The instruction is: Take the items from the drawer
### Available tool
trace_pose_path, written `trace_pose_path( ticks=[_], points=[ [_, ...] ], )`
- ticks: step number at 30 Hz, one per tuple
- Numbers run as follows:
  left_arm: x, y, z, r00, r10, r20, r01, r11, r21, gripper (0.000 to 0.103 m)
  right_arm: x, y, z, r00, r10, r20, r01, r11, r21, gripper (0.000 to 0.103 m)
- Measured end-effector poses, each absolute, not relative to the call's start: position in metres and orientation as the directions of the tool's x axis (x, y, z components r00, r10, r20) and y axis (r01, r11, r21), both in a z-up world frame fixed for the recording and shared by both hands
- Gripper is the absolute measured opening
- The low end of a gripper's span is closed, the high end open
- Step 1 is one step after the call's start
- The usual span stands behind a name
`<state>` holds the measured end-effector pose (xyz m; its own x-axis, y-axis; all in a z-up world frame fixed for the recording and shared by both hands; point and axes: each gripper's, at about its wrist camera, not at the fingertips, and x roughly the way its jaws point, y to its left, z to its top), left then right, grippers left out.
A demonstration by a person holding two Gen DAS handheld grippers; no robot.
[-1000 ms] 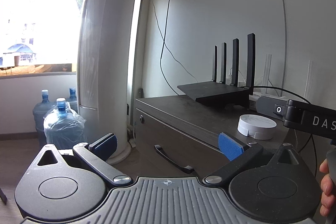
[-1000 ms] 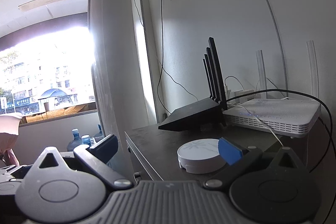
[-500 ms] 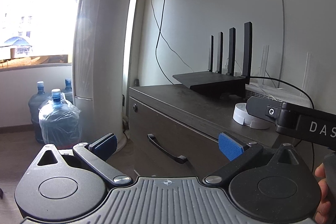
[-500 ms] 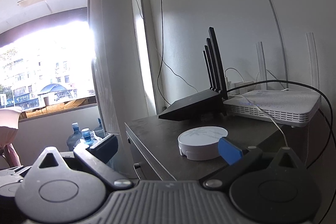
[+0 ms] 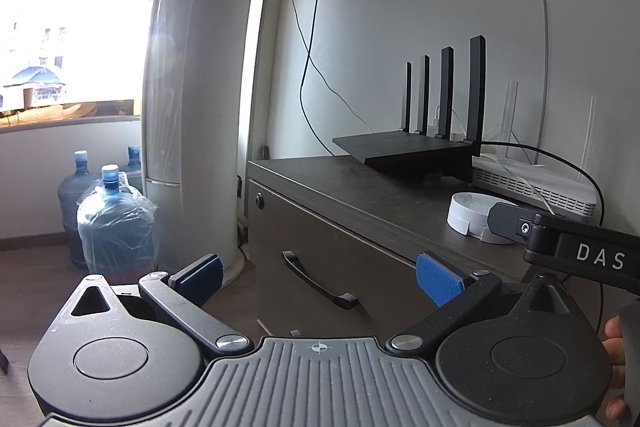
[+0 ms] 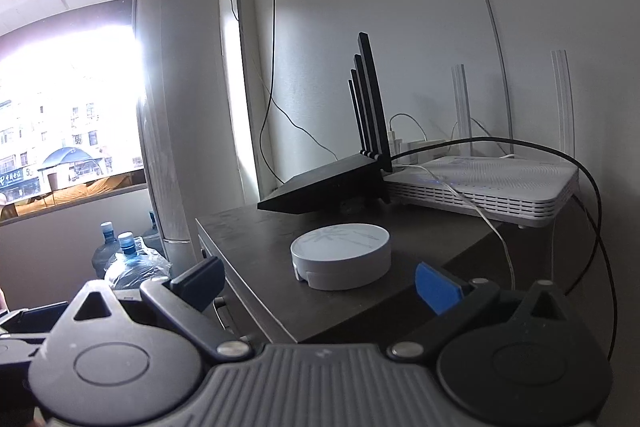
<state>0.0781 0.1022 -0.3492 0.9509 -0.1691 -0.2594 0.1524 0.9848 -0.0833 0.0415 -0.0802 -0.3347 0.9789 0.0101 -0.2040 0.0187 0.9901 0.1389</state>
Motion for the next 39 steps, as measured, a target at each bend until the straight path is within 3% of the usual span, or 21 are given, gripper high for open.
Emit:
trace_pose_path(
  ticks=[14, 39],
  points=[
    [0.082, 0.095, -0.346, 0.956, -0.111, -0.273, 0.101, 0.994, -0.051, 0.103, 0.043, -0.088, -0.336, 0.976, -0.022, -0.216, 0.050, 0.991, 0.125, 0.103],
    [0.071, 0.098, -0.340, 0.962, -0.115, -0.248, 0.102, 0.993, -0.065, 0.103, 0.034, -0.091, -0.332, 0.970, -0.075, -0.230, 0.096, 0.992, 0.083, 0.103]
  ],
)
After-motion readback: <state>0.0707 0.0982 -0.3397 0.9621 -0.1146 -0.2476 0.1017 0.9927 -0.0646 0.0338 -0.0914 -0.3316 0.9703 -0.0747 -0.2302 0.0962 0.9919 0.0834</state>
